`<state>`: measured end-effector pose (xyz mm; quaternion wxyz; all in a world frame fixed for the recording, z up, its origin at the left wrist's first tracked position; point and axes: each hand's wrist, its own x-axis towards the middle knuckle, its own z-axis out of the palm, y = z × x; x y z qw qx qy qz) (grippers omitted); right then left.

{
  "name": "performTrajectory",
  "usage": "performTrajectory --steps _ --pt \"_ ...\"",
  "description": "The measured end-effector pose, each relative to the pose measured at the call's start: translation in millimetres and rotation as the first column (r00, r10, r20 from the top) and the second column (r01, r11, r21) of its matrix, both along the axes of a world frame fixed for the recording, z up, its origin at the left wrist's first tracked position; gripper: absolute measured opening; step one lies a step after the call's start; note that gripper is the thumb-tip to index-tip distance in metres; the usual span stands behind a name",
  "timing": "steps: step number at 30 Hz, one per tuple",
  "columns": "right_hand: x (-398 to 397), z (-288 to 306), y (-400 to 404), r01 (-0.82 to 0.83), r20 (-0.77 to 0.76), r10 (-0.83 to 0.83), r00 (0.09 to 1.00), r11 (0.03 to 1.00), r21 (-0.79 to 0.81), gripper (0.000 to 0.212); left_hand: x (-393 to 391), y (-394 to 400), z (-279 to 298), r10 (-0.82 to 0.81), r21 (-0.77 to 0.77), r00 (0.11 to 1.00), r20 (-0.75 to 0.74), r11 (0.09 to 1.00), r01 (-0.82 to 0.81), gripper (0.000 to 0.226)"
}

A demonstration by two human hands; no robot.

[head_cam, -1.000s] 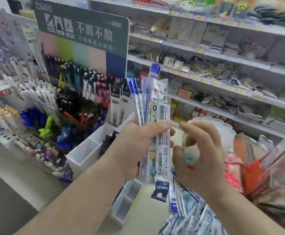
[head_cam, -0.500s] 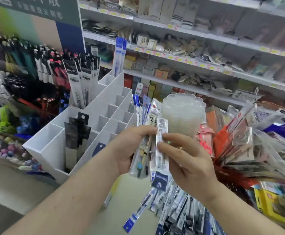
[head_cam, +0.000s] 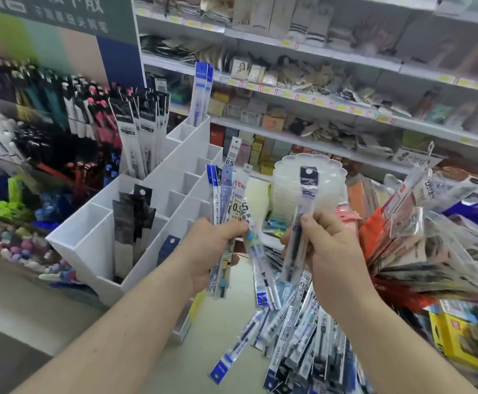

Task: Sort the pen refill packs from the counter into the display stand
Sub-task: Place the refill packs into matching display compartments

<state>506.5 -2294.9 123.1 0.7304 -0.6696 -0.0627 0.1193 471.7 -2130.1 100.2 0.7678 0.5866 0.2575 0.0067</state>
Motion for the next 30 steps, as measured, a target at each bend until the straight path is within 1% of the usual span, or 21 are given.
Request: performTrajectory --steps 2,4,8,10,11,12,14,16,18,20,22,23,25,27,28,30 --pt "0 3 1 -0.007 -0.086 0.007 0.996 1.0 0.001 0.024 -2 0 -1 -0.004 0.04 0.999 0.036 0.999 0.002 0.012" --pt "-1 2 1 -0.008 -0.126 0.009 0.992 1.0 0.005 0.023 -2 -1 -1 -0.027 0.108 0.997 0.069 0.994 0.019 0.013" --pt "-3 -3 3 -0.053 -0.147 0.048 0.988 0.998 -0.034 0.013 -6 -4 2 -0.108 0.216 0.988 0.11 0.973 0.083 0.009" --pt "-4 -6 7 -0.095 -0.151 0.089 0.985 0.995 -0.035 0.006 -7 -6 2 -0.145 0.235 0.982 0.123 0.965 0.113 0.011" --pt "-5 -7 10 -0.12 -0.132 0.114 0.985 0.992 -0.038 0.008 -8 -7 2 -0.156 0.23 0.979 0.133 0.965 0.122 0.013" --pt "-6 -8 12 -0.147 -0.104 0.142 0.984 0.988 -0.045 0.01 -8 -8 2 -0.159 0.211 0.977 0.143 0.969 0.127 0.016" --pt "-7 -10 13 -0.178 -0.055 0.175 0.983 0.983 -0.049 0.006 -11 -8 4 -0.163 0.152 0.975 0.152 0.979 0.139 0.018" --pt "-5 -15 12 -0.178 -0.037 0.177 0.984 0.983 -0.05 0.002 -14 -5 6 -0.188 0.095 0.973 0.136 0.98 0.176 0.023" --pt "-3 -20 9 -0.168 -0.039 0.166 0.985 0.985 -0.048 0.006 -18 -1 6 -0.197 0.039 0.973 0.119 0.98 0.194 0.028" --pt "0 -23 5 -0.13 -0.069 0.128 0.989 0.991 -0.034 0.003 -18 4 4 -0.157 -0.031 0.982 0.102 0.986 0.161 0.034" --pt "1 -25 4 -0.1 -0.105 0.097 0.99 0.995 -0.028 0.006 -18 6 0 -0.126 -0.098 0.991 0.039 0.987 0.129 0.039" --pt "0 -26 5 -0.093 -0.13 0.09 0.987 0.996 -0.017 0.008 -18 4 -1 -0.119 -0.152 0.993 -0.004 0.981 0.117 0.037" --pt "-3 -28 9 -0.09 -0.185 0.091 0.979 0.996 0.011 0.012 -19 -5 -4 -0.137 -0.256 0.987 -0.084 0.96 0.111 0.033" --pt "-7 -32 13 -0.088 -0.219 0.091 0.972 0.996 0.028 0.013 -20 -16 -13 -0.195 -0.293 0.972 -0.133 0.944 0.149 0.029" --pt "-9 -36 15 -0.088 -0.23 0.092 0.969 0.996 0.028 0.013 -22 -21 -15 -0.235 -0.321 0.964 -0.124 0.929 0.185 0.028" --pt "-13 -42 16 -0.087 -0.242 0.083 0.967 0.996 -0.005 0.013 -26 -26 -22 -0.284 -0.436 0.957 -0.064 0.87 0.229 0.04"
